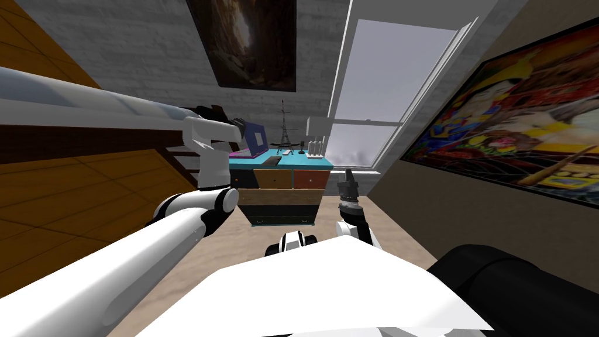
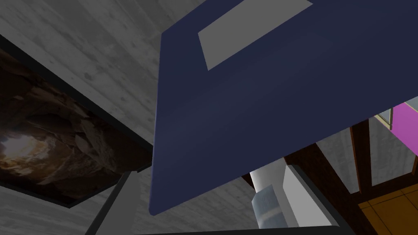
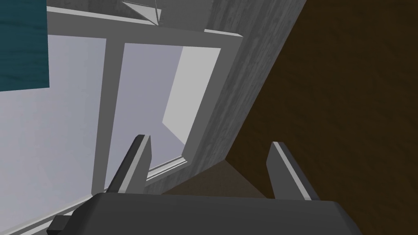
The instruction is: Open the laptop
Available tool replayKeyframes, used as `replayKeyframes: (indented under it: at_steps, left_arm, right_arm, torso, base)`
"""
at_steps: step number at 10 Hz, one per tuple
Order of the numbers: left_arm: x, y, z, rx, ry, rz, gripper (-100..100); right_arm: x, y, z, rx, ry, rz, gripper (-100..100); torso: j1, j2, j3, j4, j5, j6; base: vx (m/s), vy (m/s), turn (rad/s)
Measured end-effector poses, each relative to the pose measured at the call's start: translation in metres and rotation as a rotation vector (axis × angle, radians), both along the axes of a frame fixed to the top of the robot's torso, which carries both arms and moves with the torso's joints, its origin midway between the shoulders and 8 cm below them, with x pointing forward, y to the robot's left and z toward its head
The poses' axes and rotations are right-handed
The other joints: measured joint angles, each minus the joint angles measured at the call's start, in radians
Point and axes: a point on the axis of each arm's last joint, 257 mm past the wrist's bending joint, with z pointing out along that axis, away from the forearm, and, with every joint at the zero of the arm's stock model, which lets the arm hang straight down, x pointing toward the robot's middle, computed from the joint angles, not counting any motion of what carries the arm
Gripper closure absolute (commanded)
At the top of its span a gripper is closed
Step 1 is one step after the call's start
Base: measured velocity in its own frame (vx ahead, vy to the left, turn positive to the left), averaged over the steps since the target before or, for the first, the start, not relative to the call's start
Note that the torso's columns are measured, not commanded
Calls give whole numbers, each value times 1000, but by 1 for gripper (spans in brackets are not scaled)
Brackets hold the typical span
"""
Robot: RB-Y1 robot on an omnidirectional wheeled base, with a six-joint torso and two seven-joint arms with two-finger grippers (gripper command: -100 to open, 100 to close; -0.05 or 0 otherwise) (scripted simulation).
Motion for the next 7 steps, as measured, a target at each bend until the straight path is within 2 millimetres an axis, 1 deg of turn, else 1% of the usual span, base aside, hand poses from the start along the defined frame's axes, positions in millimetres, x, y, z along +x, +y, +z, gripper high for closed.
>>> replayKeyframes:
  at_steps: [1, 2, 3, 4, 5, 7]
  left_arm:
    - [0, 2, 2, 1, 11, 6, -100]
    - [0, 2, 1, 1, 14, 7, -100]
    - [-2, 3, 6, 2, 12, 9, -100]
    - [-2, 3, 7, 2, 13, 10, 100]
    - [-2, 3, 6, 4, 13, 10, 100]
    - [-7, 12, 11, -67, 12, 8, 100]
  right_arm:
    - [0, 0, 0, 0, 0, 0, 0]
    - [0, 0, 0, 0, 0, 0, 0]
    - [0, 0, 0, 0, 0, 0, 0]
    - [0, 0, 0, 0, 0, 0, 0]
    - [0, 0, 0, 0, 0, 0, 0]
    - [0, 0, 0, 0, 0, 0, 0]
  torso:
    - [0, 1, 0, 0, 0, 0]
    - [0, 1, 1, 0, 0, 0]
    - [1, -4, -2, -1, 0, 0]
    - [0, -2, -2, -1, 0, 0]
    - [-1, 1, 0, 0, 0, 0]
    - [2, 2, 2, -1, 4, -1]
  base:
    - [8, -9, 1]
    - [105, 14, -34]
    - [67, 11, -7]
    - [7, 2, 6]
    - [23, 32, 28]
    - [44, 42, 32]
